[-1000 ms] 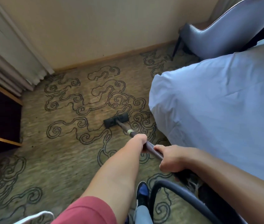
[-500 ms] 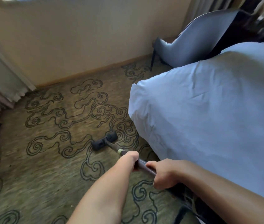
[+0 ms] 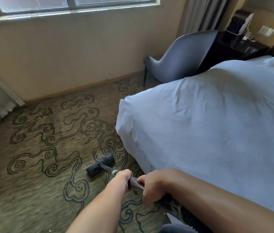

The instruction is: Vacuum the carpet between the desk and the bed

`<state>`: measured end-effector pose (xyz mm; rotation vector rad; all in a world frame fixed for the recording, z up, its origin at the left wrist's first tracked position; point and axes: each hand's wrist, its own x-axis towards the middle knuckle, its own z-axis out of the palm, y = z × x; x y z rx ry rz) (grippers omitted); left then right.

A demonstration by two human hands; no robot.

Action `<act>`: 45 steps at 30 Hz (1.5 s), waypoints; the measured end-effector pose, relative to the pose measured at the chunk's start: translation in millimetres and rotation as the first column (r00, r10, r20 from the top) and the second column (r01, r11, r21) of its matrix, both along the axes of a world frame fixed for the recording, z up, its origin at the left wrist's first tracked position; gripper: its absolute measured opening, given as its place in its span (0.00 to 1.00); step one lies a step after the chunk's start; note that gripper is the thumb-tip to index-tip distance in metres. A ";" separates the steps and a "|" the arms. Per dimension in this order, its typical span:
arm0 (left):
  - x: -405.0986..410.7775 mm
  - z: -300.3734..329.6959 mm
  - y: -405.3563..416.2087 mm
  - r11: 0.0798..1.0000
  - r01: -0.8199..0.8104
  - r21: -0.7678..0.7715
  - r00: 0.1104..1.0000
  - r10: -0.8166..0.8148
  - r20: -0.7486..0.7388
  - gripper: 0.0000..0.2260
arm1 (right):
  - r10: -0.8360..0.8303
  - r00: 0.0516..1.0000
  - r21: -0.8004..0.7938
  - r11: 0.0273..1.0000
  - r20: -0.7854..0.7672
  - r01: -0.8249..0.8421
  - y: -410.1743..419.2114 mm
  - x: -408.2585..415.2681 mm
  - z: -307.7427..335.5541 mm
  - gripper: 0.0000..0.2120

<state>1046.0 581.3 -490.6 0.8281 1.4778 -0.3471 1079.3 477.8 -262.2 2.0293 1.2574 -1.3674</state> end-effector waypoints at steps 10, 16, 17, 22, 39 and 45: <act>11.7 52.1 0.5 0.993 -0.104 0.055 0.994 0.102 0.043 0.06 | -0.014 1.000 0.057 0.998 -0.009 0.014 -17.0 14.6 45.9 0.30; -14.3 63.0 54.2 0.973 -0.125 0.193 0.991 0.112 0.077 0.20 | 0.029 1.000 0.192 0.981 -0.005 -0.027 16.3 -4.0 38.9 0.30; -22.2 61.5 61.5 0.968 -0.149 0.200 0.988 0.136 0.076 0.20 | 0.038 0.999 0.215 0.976 0.004 -0.038 23.0 -9.8 34.7 0.28; -75.5 62.1 120.2 0.861 -0.387 0.331 0.922 0.372 0.112 0.07 | 0.089 0.993 0.261 0.959 0.079 -0.107 83.6 -47.2 20.5 0.25; -304.6 18.5 320.8 0.688 -0.589 0.423 0.779 0.623 0.070 0.06 | 0.368 0.930 0.365 0.864 0.016 -0.348 306.1 -227.2 -33.9 0.22; -370.7 -11.3 375.3 0.724 -0.565 0.396 0.786 0.618 -0.008 0.20 | 0.335 0.942 0.315 0.898 -0.035 -0.307 367.3 -294.5 -72.3 0.20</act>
